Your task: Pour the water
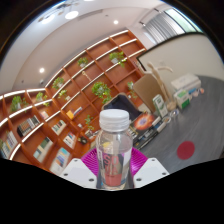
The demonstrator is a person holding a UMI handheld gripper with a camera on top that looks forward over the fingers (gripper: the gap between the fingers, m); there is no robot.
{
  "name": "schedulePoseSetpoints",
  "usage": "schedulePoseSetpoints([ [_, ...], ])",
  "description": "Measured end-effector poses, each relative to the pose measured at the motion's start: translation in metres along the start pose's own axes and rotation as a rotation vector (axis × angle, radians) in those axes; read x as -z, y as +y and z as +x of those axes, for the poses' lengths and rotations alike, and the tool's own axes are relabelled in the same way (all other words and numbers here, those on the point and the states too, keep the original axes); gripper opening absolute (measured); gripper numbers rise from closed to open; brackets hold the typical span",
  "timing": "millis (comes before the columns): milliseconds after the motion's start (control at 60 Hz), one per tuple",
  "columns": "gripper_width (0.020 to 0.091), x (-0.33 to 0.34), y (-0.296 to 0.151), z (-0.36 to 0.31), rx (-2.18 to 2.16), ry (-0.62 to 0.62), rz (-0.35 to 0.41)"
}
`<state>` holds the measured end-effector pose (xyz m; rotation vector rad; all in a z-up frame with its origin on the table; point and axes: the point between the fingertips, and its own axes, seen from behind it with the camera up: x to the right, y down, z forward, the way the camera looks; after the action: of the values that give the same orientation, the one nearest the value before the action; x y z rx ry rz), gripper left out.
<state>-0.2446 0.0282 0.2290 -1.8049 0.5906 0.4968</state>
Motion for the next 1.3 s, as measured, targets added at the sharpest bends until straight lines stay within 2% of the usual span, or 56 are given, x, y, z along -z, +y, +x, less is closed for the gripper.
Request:
schedulePoseSetpoints([
  [133,0.0410,0.007,-0.060,0.066,0.377,0.259,0.126],
  [250,0.0410,0.008,-0.078,0.115,0.506,0.389,0.126],
  [300,0.0411,-0.006,-0.071,0.144,0.515,0.394,0.130],
  [517,0.0410,-0.032,-0.057,0.221,0.547,0.439,0.066],
  [700,0.0411,-0.052,-0.035,0.242,0.552,0.393,0.073],
  [750,0.0425,-0.057,-0.023,0.249,0.545,0.389,0.051],
  [783,0.0423,-0.056,-0.030,0.243,0.560,0.374,0.093],
  [917,0.0463,-0.053,-0.028,0.245,0.562,0.363,0.114],
  [1000,0.0499,-0.051,-0.027,0.244,0.558,0.362,0.117],
  [1050,0.0539,-0.050,-0.022,0.246,0.544,0.370,0.091],
  [1133,0.0692,-0.044,-0.009,0.252,0.562,0.390,0.017],
  [1200,0.0797,-0.037,-0.003,0.248,0.559,0.385,-0.010],
  [1233,0.0820,-0.032,-0.001,0.242,0.550,0.372,-0.014],
  [1300,0.0821,-0.017,0.002,0.233,0.507,0.357,-0.035],
])
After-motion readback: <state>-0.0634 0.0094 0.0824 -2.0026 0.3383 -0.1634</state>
